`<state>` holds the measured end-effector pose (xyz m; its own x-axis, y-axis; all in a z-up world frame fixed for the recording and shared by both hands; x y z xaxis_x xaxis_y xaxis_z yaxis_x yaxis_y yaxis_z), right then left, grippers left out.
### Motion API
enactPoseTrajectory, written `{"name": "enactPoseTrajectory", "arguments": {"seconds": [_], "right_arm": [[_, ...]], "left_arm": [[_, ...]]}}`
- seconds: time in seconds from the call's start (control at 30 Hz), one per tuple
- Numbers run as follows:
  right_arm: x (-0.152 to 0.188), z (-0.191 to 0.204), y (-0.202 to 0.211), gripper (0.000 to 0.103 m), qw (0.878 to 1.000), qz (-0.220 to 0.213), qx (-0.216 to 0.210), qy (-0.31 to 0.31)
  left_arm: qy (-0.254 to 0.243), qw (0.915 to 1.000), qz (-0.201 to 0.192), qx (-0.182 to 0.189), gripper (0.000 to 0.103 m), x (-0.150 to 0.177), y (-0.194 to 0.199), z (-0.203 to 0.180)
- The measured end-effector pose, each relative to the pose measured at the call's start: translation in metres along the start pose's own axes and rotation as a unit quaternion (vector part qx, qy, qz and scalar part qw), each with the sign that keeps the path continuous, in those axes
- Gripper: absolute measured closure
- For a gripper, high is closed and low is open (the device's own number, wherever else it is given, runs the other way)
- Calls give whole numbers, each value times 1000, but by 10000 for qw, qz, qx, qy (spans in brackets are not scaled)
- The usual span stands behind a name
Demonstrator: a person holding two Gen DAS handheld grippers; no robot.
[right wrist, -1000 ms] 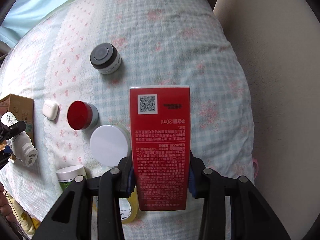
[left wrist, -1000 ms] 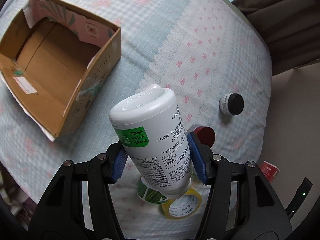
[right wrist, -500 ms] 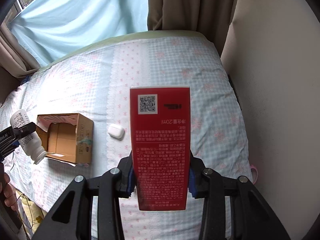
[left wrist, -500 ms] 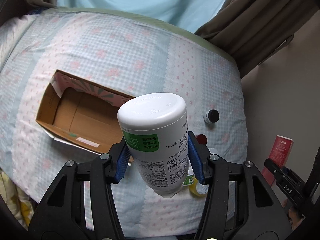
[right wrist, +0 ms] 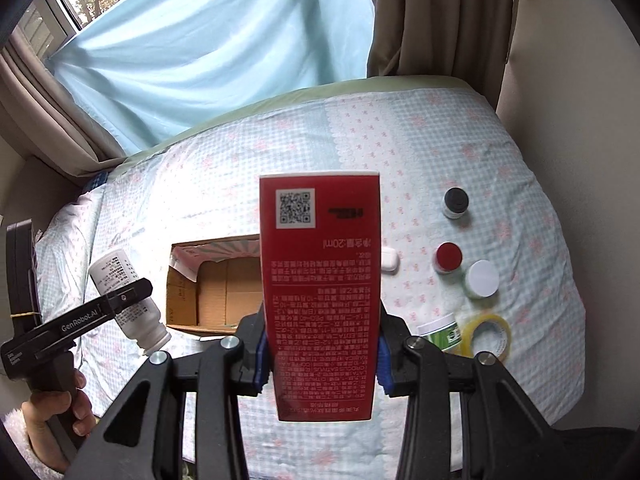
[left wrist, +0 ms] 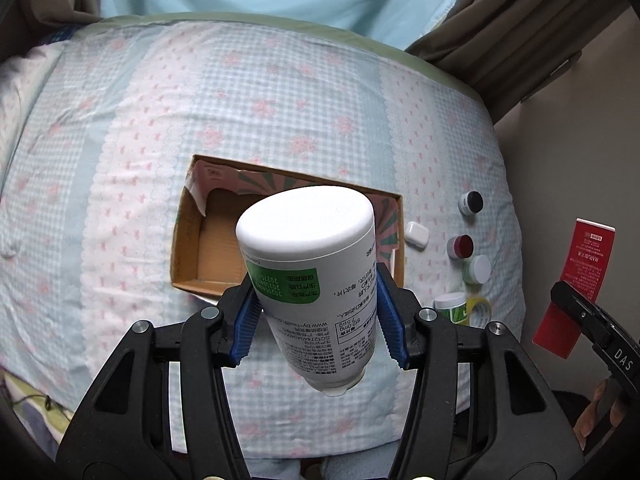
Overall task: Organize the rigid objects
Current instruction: 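Carry the bottle and red box with both grippers and lower them into the cardboard box, then open both grippers and lift them away from the cardboard box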
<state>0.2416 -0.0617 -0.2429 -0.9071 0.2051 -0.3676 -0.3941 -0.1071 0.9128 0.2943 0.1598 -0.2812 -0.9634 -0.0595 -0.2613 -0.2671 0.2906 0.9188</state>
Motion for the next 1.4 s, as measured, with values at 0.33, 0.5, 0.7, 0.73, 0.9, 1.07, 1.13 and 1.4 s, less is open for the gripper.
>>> {"name": "enactPoseTrajectory", "arguments": {"seconds": [0.33,0.5,0.7,0.73,0.9,1.07,1.13,1.4], "right_arm": [[8,78,-92,65,9943,823,-251,626],[7,91,-150,65,9862,1266,-162,1057],[6,98,-216,66,9726,1646,-41,1643],[7,99,-227,66,9697,1705,-38,1749],[15,97,-270,65,9622,1946,-132,1900],[25,92,-296,65,9589,2117,-104,1887],[26,91,-299,65,9589,2155,-175,1840],[22,87,-299,0,9648,1923,-268,1773]], "left_arm": [[57,9981,560,-247,54,-18,-58,69],[-126,9947,938,-410,54,-26,-101,76],[-566,9884,1261,-630,54,-40,-156,76],[-582,9872,1343,-637,55,-41,-166,77],[-597,9804,1722,-751,55,-41,-212,83],[-643,9736,2036,-806,55,-32,-237,87],[-640,9726,2082,-812,55,-31,-241,87],[-1132,9766,1531,-1003,0,-45,-215,70]]}}
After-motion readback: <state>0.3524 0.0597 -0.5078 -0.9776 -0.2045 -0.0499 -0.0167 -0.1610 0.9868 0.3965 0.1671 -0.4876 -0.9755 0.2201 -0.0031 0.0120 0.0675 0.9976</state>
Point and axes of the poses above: each gripper's, at about its wrist camera, not at the fingertips, and y roughly against the way its jaws point, z to its left, x to its underside, the point moved 4 cm from there along -y, roughly the way its jaws point, and after that the axes turned 1 degree about x, right-handed, at the moved point
